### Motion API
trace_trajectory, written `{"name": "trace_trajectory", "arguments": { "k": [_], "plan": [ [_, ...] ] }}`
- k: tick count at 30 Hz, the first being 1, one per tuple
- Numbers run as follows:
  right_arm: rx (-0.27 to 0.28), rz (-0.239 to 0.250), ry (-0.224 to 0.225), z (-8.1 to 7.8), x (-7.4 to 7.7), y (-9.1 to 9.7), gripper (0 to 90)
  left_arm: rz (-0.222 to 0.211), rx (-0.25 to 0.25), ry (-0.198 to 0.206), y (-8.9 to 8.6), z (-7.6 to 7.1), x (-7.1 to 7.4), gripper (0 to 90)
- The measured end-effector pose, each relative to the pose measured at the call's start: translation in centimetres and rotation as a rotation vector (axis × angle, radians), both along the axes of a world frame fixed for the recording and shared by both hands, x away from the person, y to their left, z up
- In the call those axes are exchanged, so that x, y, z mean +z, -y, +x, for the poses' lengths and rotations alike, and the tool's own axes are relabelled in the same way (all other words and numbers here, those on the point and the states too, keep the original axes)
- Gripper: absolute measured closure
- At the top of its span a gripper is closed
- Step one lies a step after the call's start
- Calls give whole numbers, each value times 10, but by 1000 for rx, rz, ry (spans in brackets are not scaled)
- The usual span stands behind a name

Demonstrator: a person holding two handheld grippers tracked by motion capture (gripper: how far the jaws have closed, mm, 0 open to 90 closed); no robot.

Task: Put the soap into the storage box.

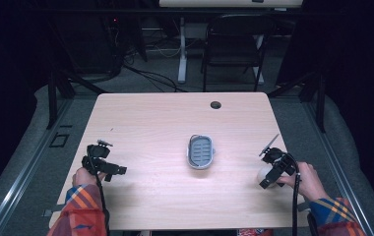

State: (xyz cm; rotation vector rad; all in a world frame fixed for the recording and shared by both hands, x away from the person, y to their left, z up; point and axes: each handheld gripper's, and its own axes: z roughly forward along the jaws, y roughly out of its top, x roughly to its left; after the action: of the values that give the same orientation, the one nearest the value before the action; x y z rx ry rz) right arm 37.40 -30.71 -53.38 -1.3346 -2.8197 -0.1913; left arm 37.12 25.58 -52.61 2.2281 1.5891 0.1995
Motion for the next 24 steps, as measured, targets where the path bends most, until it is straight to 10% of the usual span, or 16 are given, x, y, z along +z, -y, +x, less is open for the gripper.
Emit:
{"name": "trace_trajectory", "arguments": {
  "k": [24],
  "plan": [
    [47, -92, -49, 17, -6, -10, 193, -8, -8, -7, 1, 1, 0, 0]
  ]
}}
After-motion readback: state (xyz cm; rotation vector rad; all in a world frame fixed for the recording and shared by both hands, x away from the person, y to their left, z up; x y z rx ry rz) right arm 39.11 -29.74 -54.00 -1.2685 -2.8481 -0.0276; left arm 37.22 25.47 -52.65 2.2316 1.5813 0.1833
